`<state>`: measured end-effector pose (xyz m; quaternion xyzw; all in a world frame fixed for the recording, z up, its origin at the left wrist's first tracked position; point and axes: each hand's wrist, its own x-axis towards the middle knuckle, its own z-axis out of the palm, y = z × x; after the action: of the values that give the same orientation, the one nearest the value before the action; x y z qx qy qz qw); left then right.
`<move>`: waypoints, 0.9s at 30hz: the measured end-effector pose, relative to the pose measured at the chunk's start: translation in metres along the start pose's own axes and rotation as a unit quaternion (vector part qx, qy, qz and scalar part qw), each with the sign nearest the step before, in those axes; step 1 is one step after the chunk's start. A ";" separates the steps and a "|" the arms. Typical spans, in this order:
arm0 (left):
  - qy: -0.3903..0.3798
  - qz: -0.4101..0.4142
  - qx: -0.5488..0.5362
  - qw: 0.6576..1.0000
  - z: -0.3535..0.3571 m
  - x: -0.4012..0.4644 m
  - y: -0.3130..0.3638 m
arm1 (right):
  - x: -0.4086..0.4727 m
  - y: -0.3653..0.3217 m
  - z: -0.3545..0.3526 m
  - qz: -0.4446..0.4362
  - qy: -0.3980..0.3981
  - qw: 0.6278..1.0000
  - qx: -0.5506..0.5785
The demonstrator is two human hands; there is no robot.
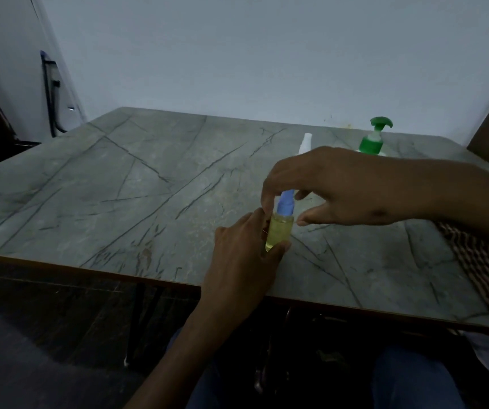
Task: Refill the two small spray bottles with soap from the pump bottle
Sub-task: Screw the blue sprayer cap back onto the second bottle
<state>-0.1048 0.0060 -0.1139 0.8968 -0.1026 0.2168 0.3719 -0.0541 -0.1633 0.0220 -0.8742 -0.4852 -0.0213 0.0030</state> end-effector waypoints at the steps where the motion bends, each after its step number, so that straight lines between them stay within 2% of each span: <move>1: -0.002 -0.004 -0.002 1.000 0.000 0.000 0.000 | 0.000 0.001 0.002 -0.002 0.010 1.000 0.003; 10: -0.013 -0.015 0.003 1.000 -0.002 0.001 0.002 | 0.007 0.005 0.006 -0.010 0.052 0.999 0.012; 20: -0.006 -0.004 0.005 1.000 -0.003 -0.001 0.004 | 0.012 -0.002 0.016 0.089 0.073 0.993 -0.007; 24: 0.007 0.009 0.001 1.000 -0.002 -0.001 0.002 | 0.013 -0.005 0.020 0.105 0.082 0.987 -0.086; 27: 0.016 0.011 0.000 1.000 -0.003 -0.003 0.003 | 0.012 -0.002 0.018 0.096 0.072 0.991 -0.063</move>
<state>-0.1090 0.0061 -0.1119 0.8921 -0.1066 0.2350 0.3709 -0.0492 -0.1518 0.0049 -0.9111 -0.3957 -0.1145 -0.0153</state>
